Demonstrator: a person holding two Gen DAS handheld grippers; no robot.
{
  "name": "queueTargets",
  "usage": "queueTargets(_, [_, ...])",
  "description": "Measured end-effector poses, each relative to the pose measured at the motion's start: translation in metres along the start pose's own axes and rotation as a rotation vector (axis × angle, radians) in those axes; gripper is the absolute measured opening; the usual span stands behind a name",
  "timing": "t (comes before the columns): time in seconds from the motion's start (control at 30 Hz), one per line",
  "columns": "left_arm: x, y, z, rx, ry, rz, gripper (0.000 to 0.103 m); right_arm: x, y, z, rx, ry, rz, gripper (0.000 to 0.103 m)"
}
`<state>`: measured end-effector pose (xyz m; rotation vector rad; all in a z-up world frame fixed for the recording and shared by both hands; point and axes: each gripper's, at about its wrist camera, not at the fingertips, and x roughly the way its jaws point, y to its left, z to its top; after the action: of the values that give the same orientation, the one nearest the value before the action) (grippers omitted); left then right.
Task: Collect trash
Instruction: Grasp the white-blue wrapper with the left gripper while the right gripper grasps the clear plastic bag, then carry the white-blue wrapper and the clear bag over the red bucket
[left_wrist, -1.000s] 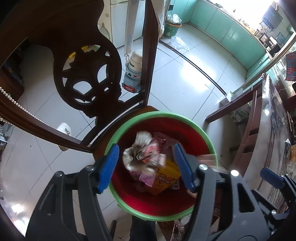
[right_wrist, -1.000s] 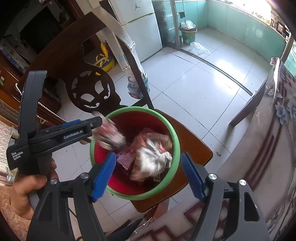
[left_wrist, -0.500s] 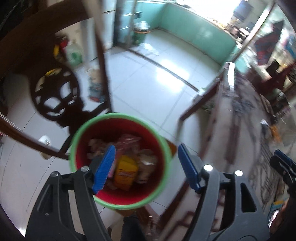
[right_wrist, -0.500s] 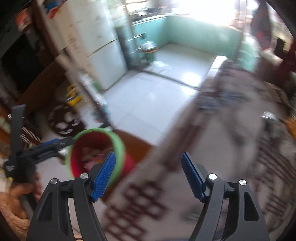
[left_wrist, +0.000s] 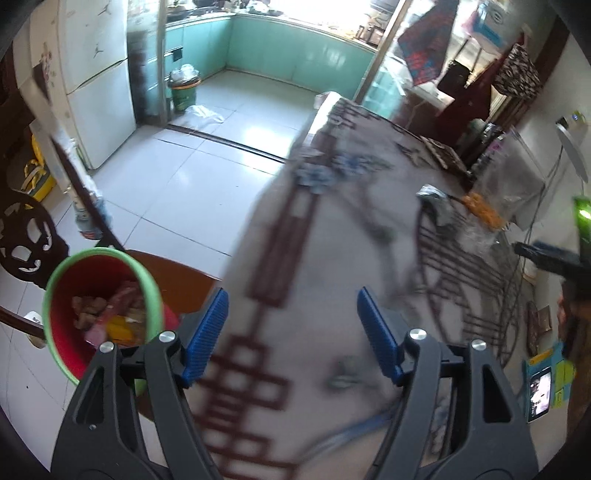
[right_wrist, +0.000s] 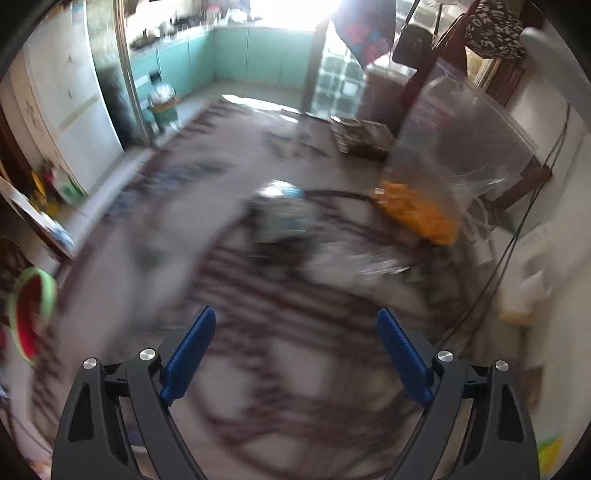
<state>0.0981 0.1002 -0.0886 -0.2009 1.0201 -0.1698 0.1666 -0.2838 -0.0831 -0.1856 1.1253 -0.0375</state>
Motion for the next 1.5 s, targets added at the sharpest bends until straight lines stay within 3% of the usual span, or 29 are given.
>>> queueTargets(0.1, [0.003, -0.041, -0.005, -0.005, -0.011, 0.004, 0.07, 0.038, -0.028, 0.015, -0.092, 0.048, 0.0, 0.086])
queueTargets(0.2, [0.008, -0.076, -0.008, -0.001, -0.021, 0.01, 0.072, 0.075, -0.046, 0.03, -0.128, 0.106, 0.069, 0.086])
queueTargets(0.43, [0.028, -0.142, 0.007, -0.001, -0.01, -0.003, 0.075, 0.138, -0.043, 0.032, -0.206, 0.237, 0.203, 0.086])
queueTargets(0.47, [0.033, -0.15, 0.012, 0.003, -0.009, -0.007, 0.075, 0.141, -0.042, 0.027, -0.213, 0.236, 0.22, 0.082])
queueTargets(0.53, [0.043, -0.164, 0.02, 0.007, -0.005, -0.01, 0.075, 0.143, -0.043, 0.017, -0.202, 0.225, 0.255, 0.059])
queueTargets(0.57, [0.05, -0.173, 0.026, 0.013, -0.011, -0.019, 0.075, 0.142, -0.047, 0.01, -0.172, 0.212, 0.278, 0.051])
queueTargets(0.7, [0.084, -0.21, 0.056, 0.037, -0.048, -0.026, 0.075, 0.118, -0.07, -0.014, -0.029, 0.125, 0.36, 0.043])
queueTargets(0.9, [0.175, -0.254, 0.089, 0.021, 0.02, -0.028, 0.078, 0.054, -0.116, -0.078, 0.292, -0.031, 0.39, 0.042])
queueTargets(1.0, [0.218, -0.267, 0.097, -0.004, 0.053, -0.008, 0.078, 0.038, -0.119, -0.104, 0.343, -0.047, 0.402, 0.042])
queueTargets(1.17, [0.265, -0.276, 0.103, -0.038, 0.092, 0.091, 0.077, 0.021, -0.115, -0.127, 0.362, -0.062, 0.395, 0.043])
queueTargets(1.3, [0.271, -0.279, 0.101, -0.036, 0.1, 0.125, 0.031, 0.013, -0.117, -0.134, 0.393, -0.082, 0.372, 0.043])
queueTargets(1.4, [0.26, -0.279, 0.099, -0.02, 0.107, 0.092, 0.022, 0.004, -0.115, -0.131, 0.414, -0.096, 0.368, 0.043])
queueTargets(1.5, [0.222, -0.274, 0.093, 0.037, 0.06, 0.067, 0.022, 0.0, -0.106, -0.126, 0.414, -0.114, 0.333, 0.043])
